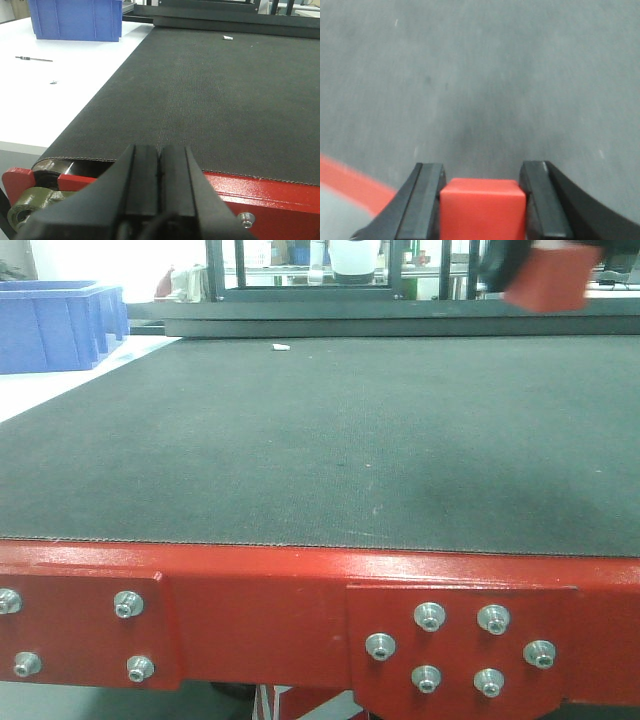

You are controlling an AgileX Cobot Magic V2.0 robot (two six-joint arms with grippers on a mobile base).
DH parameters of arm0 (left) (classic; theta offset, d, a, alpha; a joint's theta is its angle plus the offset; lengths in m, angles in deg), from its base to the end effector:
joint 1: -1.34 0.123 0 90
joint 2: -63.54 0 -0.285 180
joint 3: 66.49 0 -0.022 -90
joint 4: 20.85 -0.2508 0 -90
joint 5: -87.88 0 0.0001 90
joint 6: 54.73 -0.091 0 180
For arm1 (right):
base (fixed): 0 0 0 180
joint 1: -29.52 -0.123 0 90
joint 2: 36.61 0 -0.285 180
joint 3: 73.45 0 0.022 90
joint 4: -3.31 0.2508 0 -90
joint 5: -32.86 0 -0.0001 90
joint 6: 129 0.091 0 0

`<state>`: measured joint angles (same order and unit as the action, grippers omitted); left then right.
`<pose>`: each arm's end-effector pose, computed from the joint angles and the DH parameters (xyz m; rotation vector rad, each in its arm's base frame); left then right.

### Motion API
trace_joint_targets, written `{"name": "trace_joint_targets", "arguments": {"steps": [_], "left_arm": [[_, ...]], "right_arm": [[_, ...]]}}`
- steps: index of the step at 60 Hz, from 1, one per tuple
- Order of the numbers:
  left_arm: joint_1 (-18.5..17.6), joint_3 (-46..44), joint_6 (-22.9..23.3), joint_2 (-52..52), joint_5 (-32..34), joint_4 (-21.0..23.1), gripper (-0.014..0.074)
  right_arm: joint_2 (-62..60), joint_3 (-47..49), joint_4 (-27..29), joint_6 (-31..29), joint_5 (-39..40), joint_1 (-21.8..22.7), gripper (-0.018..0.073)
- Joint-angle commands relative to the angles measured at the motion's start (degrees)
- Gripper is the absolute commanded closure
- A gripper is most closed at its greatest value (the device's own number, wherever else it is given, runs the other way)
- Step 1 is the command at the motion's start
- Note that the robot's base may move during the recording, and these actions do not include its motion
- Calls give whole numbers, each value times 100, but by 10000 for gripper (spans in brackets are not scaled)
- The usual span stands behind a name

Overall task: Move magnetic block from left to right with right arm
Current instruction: 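Raise the held red cube up and away from the table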

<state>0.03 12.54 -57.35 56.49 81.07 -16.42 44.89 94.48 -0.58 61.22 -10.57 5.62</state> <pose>0.0567 -0.0021 0.1924 0.0004 1.6211 -0.0490 0.2500 0.1061 0.3447 -0.3224 2.3766 0.2013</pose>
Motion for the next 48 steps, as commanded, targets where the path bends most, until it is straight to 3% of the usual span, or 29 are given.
{"name": "trace_joint_targets", "arguments": {"steps": [1,48], "left_arm": [[-42,54,-1,77,467,34,713],[-42,54,-1,77,467,34,713]], "right_arm": [[-695,-217,-16,-97,487,28,334],[-5005,-2317,-84,-259,731,28,334]]}}
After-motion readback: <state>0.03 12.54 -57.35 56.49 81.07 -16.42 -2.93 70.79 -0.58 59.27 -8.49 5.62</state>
